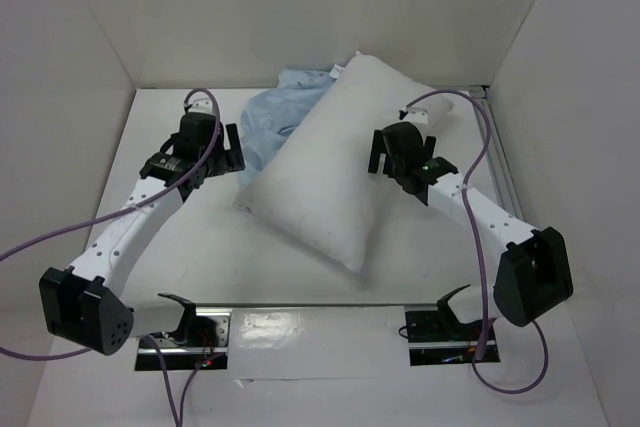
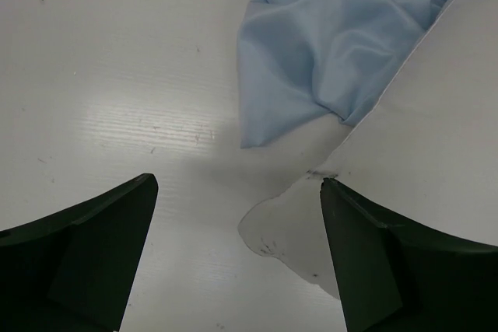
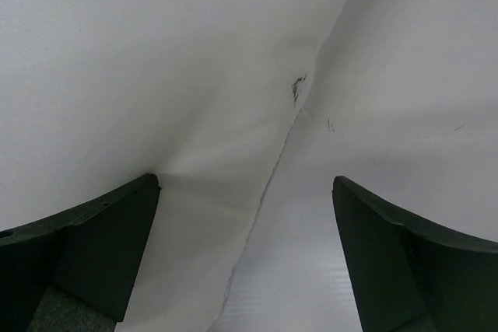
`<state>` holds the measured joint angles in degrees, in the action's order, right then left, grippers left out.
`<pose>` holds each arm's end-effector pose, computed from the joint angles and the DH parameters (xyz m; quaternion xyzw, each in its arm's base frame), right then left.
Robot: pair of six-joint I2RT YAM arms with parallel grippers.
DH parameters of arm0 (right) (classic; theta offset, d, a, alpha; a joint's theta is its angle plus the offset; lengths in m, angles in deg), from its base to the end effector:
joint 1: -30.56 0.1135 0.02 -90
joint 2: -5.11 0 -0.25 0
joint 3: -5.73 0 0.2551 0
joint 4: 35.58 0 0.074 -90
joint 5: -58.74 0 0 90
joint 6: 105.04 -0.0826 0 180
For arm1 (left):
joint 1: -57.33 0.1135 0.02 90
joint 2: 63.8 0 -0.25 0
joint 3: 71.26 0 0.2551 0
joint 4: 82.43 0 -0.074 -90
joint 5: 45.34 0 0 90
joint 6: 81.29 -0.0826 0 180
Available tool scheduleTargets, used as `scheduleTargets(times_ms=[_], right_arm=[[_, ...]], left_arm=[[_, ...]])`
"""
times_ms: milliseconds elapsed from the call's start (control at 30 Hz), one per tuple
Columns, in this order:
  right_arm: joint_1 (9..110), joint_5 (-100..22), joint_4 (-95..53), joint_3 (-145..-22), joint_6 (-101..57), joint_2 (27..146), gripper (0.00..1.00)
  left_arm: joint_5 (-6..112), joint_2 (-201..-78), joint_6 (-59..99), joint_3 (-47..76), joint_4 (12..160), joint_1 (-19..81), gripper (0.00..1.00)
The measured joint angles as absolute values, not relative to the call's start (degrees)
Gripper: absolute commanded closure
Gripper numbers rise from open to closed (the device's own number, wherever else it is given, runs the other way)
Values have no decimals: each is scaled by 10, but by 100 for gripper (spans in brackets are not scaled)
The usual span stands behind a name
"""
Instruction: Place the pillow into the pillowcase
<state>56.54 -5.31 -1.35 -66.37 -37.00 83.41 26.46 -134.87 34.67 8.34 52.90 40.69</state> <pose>0.3177 0.1146 0.2346 0.0630 0.8875 -0.0203 0.4561 0.3085 -0.0653 0.2979 -0.1429 0.8716 -0.0311 0.4679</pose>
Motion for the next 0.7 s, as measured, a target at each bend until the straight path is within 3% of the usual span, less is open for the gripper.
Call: scheduleTargets(times_ms=[467, 700], right_arm=[[565, -62, 14, -665, -371, 810, 0], [564, -135, 74, -672, -373, 775, 0]], left_arm=[[370, -1385, 360, 111, 518, 410, 1], [440, -1448, 360, 125, 549, 409, 1]])
